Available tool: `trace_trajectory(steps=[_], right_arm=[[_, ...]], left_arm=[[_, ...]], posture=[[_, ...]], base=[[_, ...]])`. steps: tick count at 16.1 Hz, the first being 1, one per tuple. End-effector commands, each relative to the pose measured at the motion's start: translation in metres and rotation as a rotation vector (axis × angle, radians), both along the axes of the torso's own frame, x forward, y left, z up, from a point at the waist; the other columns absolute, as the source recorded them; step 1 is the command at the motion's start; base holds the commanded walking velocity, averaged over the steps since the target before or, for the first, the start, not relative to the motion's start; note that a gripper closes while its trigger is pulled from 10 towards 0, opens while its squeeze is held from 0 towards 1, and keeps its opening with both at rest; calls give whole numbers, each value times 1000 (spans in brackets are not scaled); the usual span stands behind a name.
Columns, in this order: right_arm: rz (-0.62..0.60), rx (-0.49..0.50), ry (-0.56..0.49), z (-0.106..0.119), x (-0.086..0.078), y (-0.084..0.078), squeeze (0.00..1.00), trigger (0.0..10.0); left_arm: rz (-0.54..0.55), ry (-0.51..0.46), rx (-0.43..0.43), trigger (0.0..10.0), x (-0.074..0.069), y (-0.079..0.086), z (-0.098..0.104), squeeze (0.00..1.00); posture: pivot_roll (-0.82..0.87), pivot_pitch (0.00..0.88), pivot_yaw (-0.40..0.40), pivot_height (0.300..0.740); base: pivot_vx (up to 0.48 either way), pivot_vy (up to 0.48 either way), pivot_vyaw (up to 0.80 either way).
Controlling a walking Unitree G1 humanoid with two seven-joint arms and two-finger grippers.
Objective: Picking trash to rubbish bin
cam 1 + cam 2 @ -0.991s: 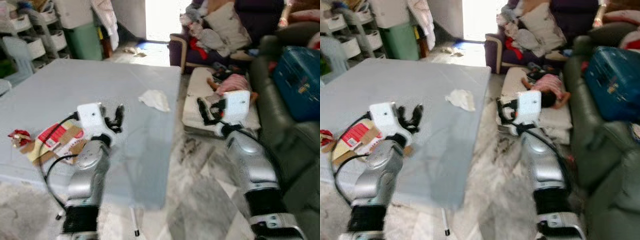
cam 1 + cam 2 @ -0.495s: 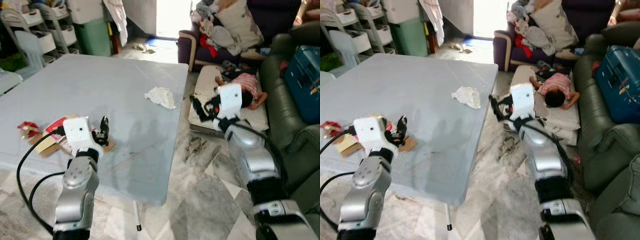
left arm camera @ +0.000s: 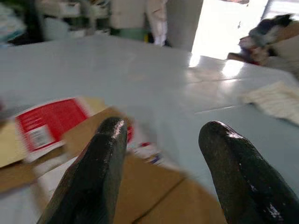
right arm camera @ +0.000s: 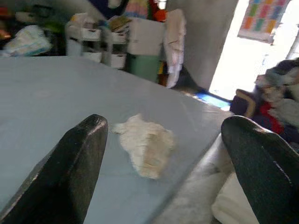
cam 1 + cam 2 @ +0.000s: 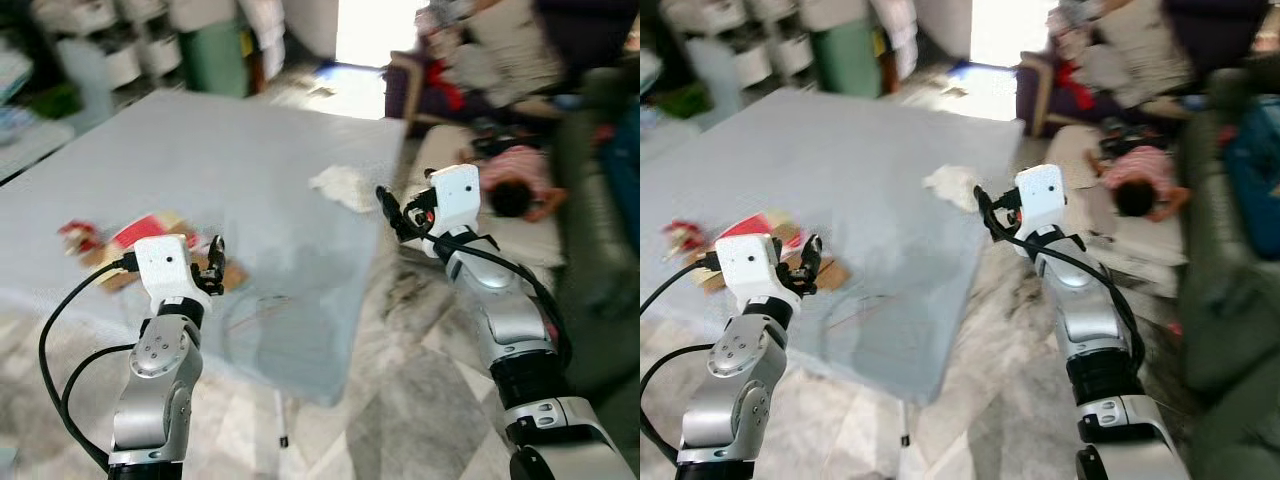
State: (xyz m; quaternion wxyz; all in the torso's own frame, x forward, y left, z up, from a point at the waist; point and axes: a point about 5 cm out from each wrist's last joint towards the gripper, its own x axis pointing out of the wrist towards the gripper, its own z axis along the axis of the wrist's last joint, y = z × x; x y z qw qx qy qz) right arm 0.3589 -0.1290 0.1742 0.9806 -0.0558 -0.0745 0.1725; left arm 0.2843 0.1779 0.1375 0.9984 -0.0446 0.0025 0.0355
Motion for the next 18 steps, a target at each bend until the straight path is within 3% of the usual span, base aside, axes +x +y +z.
trace_trajectory(steps=[1,14,18], right_arm=[[-13,-1,-8,1,0,-4,0,10000],[48,-25,-65,14,4,14,0,10000],[33,-15,-49,8,2,11,0,10000]], left_arm=[[-13,-17,8,10000,1,-1,6,0],[7,-32,0,10000,7,4,15,0],[3,-19,-8,10000,6,1,11,0]], posture=[[63,29,-15,740],[49,36,-7,740],[45,37,-10,740]], base=[[0,0,569],[0,0,492],[0,0,466]])
